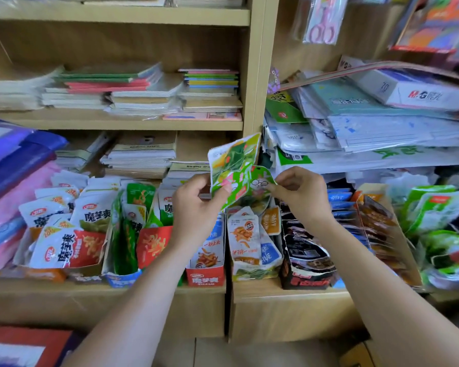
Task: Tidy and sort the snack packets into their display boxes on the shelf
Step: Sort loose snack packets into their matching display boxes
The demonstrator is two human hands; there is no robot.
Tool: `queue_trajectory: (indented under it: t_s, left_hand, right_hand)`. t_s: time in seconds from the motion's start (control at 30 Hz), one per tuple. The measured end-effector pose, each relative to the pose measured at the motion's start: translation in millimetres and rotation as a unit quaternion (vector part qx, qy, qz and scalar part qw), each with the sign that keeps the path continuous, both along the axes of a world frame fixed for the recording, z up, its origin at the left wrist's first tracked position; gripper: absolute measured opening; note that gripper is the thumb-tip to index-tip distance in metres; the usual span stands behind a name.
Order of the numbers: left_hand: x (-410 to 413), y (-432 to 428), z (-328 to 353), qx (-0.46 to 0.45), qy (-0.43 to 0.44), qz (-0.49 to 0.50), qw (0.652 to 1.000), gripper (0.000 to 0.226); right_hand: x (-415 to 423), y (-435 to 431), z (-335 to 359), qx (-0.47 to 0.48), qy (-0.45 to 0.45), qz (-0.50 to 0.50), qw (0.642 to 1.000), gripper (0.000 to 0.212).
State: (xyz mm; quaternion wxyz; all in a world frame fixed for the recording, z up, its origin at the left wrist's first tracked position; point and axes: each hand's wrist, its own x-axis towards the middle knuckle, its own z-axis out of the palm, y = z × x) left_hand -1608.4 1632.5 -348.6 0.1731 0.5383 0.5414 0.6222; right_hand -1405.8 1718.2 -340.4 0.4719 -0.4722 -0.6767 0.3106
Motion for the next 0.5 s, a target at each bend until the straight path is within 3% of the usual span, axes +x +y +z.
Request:
queue_trajectory:
  t_s: [0.07,0.2,0.27,0.33,0.4,0.5]
  left_hand:
    - [1.8,12.7,-7.5,-0.016,0.027,0.012,0.999,0.007]
    - [7.0,28.2,-20.2,-0.061,0.081,0.057,0.993,0.032]
    - [9.2,33.9,-25.9,-0.074,0.184,0.110,0.974,0.035]
    - [14.1,36.1,-26.8,-0.071,0.231,0.115,0.964,0.029]
    - [20.8,33.5,-22.7,-0.055,0.223,0.113,0.967,0.032]
    - [27.4,24.1,-10.6,0.024,0.183,0.118,0.976,0.055]
  right_hand:
    - [7.3,-2.1,1.5,-0.021,0.033,0.050,0.998,0.021]
    - [14.6,-5.0,3.8,-0.016,0.039,0.124,0.991,0.039]
    - [12.6,-7.2,3.2,-0.010,0.029,0.131,0.991,0.034]
    - [7.2,-10.2,3.2,0.008,0.004,0.110,0.994,0.024]
    - [4.0,-11.4,2.0,0.023,0.005,0.094,0.995,0.011]
    - [4.2,-10.6,2.4,0.052,-0.006,0.054,0.997,0.006]
